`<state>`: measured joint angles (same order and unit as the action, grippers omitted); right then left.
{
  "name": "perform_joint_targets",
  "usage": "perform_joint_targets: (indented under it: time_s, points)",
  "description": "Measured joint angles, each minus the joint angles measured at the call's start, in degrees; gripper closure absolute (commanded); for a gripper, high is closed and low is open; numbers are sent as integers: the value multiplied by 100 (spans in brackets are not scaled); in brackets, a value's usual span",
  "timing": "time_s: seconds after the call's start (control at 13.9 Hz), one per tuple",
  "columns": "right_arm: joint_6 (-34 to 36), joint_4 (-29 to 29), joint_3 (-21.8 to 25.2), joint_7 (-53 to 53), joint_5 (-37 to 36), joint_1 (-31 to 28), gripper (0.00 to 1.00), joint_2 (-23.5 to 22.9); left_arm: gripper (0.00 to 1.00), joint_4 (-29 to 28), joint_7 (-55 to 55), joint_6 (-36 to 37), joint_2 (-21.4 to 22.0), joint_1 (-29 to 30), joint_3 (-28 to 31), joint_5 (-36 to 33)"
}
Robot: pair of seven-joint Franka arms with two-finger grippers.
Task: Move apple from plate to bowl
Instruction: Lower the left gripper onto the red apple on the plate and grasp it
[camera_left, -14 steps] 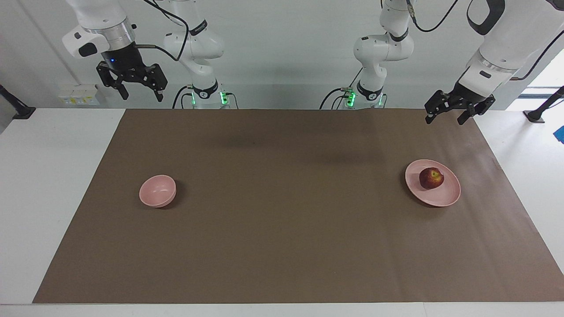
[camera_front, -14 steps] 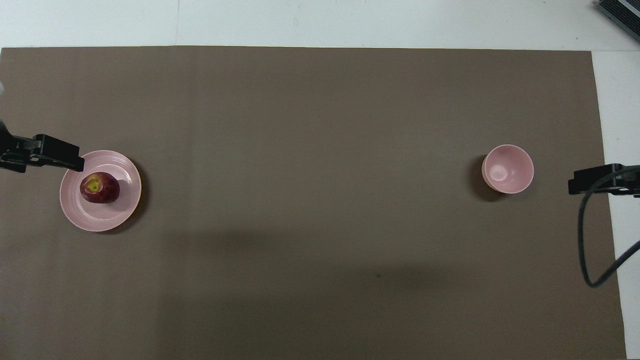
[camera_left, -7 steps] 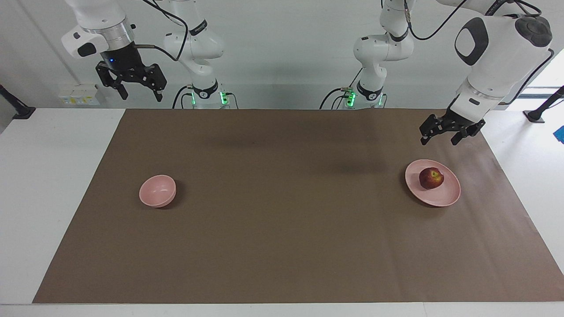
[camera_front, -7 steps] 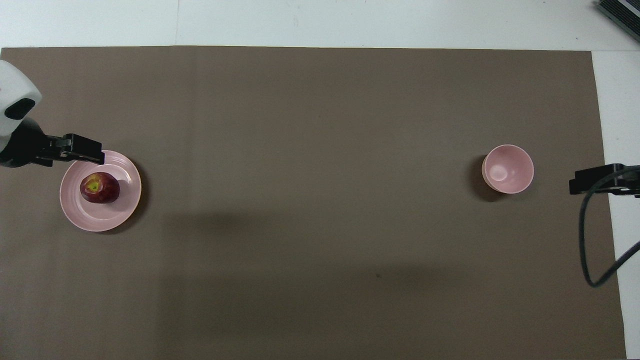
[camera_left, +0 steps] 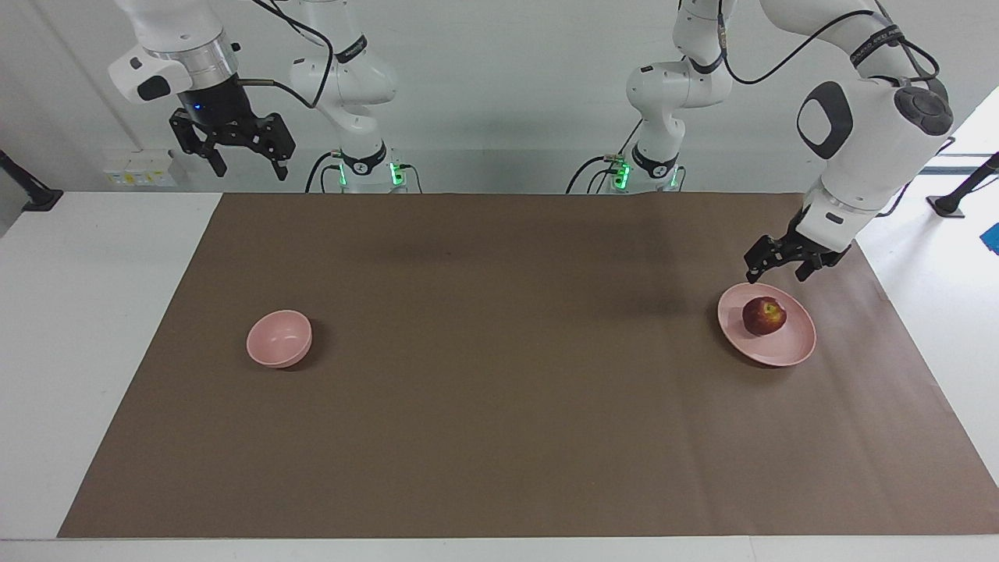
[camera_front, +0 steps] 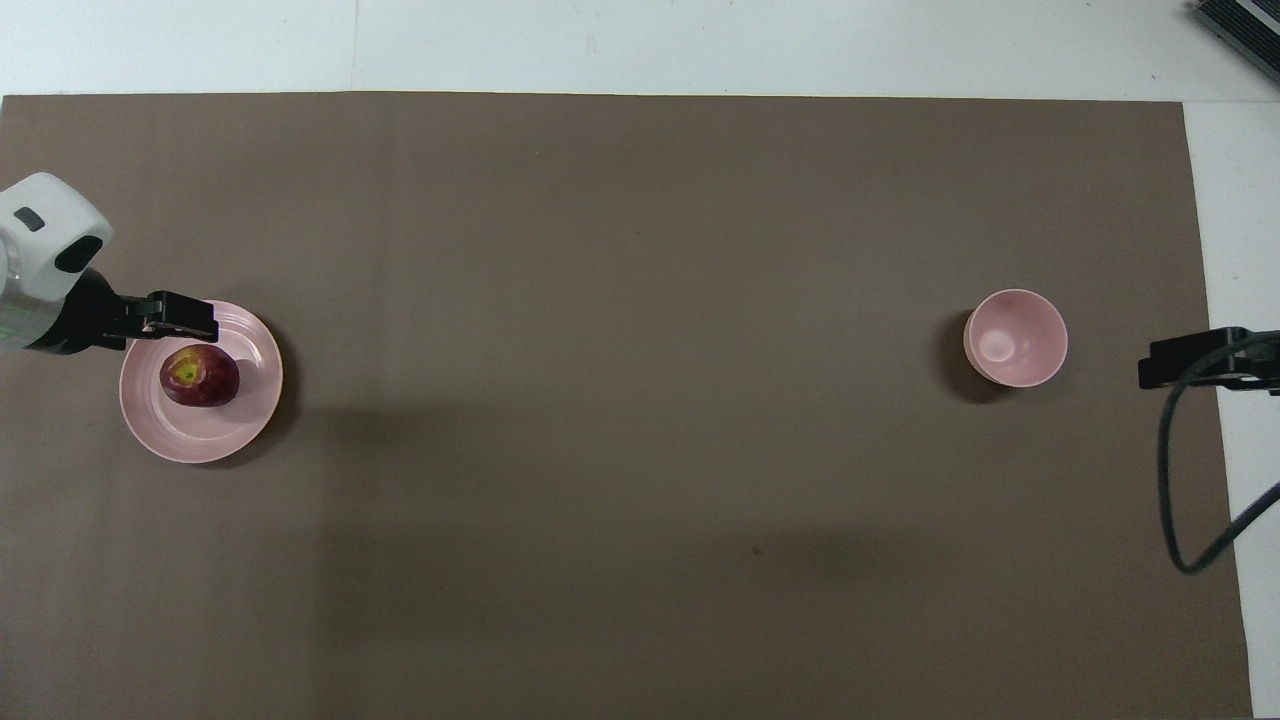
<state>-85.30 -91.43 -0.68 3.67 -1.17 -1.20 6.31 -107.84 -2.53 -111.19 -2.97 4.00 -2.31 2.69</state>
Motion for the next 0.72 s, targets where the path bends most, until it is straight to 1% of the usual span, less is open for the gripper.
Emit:
perform_joint_targets:
  time_s: [0.22, 0.5, 0.72]
  points:
    - [0, 0, 0, 0, 0, 0, 0, 0, 0, -148, -271, -301, -180, 181, 16, 0]
    - [0, 0, 0, 0, 0, 0, 0, 0, 0, -255, -557, -798, -565, 284, 21, 0]
    - [0, 0, 0, 0, 0, 0, 0, 0, 0, -450, -687, -1228, -804, 467, 27, 0]
